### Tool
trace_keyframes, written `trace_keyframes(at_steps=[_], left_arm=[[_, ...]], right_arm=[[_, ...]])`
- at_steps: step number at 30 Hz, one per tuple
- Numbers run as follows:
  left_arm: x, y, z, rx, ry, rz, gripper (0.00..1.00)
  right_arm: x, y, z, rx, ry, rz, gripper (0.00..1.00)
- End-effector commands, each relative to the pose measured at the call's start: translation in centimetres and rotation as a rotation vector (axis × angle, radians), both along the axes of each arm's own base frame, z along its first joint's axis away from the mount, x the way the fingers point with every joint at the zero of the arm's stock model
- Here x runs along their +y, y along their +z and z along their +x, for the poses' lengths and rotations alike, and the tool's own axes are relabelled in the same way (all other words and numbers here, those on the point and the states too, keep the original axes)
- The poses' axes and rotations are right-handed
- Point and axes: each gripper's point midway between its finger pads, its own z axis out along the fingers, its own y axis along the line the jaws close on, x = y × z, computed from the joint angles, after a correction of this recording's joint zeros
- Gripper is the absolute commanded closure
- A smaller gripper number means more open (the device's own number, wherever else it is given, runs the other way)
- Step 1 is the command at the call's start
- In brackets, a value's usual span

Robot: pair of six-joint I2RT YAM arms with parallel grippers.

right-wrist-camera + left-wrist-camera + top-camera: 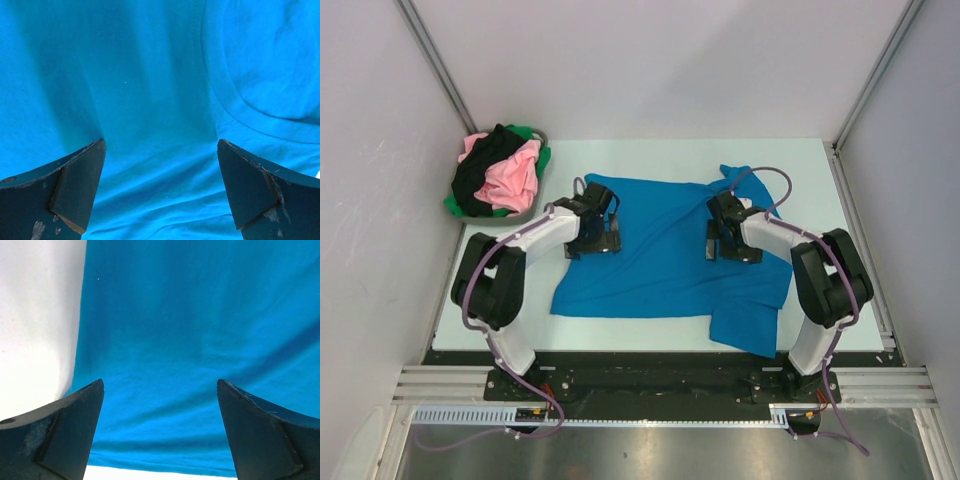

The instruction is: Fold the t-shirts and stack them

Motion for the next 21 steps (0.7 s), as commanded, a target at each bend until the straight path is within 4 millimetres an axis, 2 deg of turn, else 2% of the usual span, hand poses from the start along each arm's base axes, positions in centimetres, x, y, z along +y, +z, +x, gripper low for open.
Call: trace_keyframes(at_steps=[1,5,7,9,13,17,18,20,21], left_arm=[[0.6,-1.9,-1.2,0.033,-0.028,0.114,0.00],[0.6,-4.3,-3.9,0.080,-0.028,0.147,0.01],[0.9,-5.8,-6.0,0.116,-0.010,0.157,0.02],[1.0,-7.1,-8.1,0.143,-0.017,0.153,0.02],[1.4,-8.6,-11.2,0.177,0.011,0.156,0.02],[1.5,-9.8,-14.1,0.202,0.011,0.158,0.02],[1.7,-10.1,-15.4,0.212,0.003,0.161,0.02],[1.1,-10.6,-16.4,0.217,0.013,0.119,0.02],[1.4,-11.0,-17.8,0.231,-0.001,0.126,0.02]], right_arm=[[0.9,-1.9,-1.2,0.015,-0.010,0.039,0.00],[1.1,-4.0,-4.3,0.072,0.001,0.018,0.00],[1.3,-5.2,-6.7,0.112,0.022,-0.004,0.00],[1.1,-5.5,-8.6,0.126,0.001,-0.051,0.00],[1.2,-5.8,-11.1,0.129,-0.004,-0.140,0.00],[2.0,-6.0,-13.6,0.139,0.014,-0.152,0.00],[2.5,-5.8,-14.2,0.135,0.000,-0.127,0.00],[3.0,-6.0,-15.6,0.138,0.017,-0.112,0.00],[3.1,-5.8,-16.2,0.130,0.001,-0.107,0.00]])
